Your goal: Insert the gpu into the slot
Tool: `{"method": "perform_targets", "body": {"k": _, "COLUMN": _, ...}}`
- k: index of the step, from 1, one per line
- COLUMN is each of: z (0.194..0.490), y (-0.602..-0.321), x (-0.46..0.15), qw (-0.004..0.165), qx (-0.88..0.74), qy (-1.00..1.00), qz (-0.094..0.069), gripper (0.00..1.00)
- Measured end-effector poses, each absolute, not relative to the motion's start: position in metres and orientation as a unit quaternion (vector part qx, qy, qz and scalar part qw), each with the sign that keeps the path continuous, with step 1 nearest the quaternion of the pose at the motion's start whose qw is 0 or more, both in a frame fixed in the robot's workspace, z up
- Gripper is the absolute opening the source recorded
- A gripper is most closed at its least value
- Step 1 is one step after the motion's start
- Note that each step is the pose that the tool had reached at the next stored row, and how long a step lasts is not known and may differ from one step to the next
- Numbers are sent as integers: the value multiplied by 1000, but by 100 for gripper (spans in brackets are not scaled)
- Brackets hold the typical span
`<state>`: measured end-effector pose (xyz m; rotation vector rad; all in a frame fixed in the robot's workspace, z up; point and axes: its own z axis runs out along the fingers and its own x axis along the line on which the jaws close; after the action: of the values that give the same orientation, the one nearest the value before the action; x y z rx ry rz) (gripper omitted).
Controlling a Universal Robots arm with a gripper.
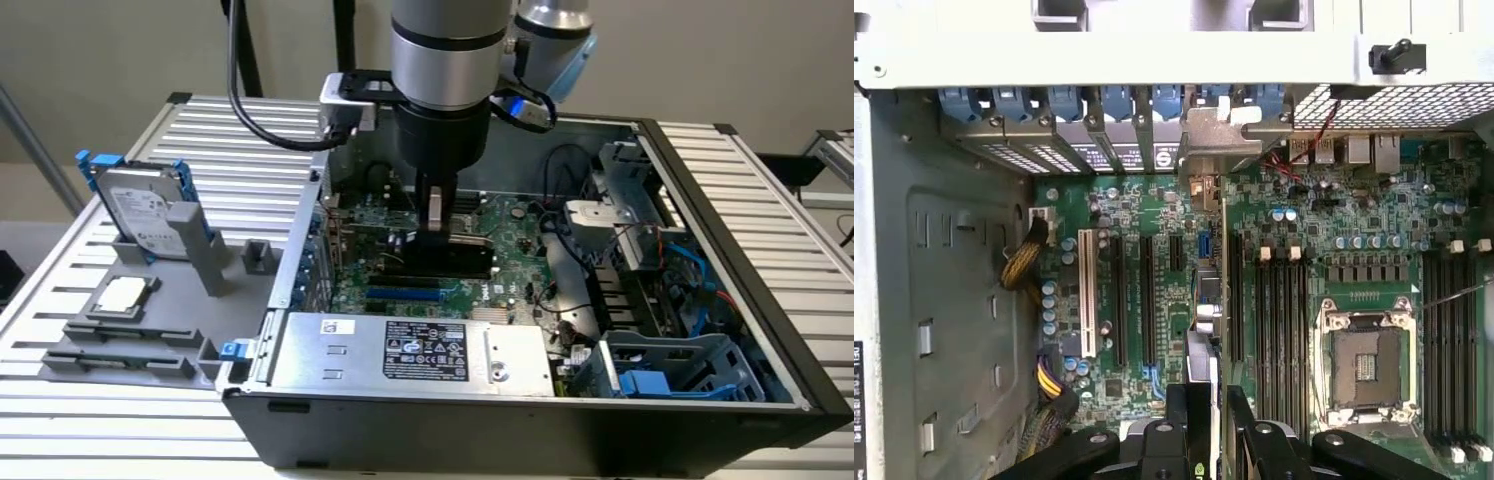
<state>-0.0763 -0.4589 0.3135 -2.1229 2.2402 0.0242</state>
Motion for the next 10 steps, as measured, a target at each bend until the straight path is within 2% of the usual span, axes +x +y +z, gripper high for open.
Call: {"method": "perform_targets", "body": {"k": 10, "z": 299, "y": -459, "x": -83, "qw": 30, "qx": -688, "qy": 725, "qz": 6, "gripper": 26}}
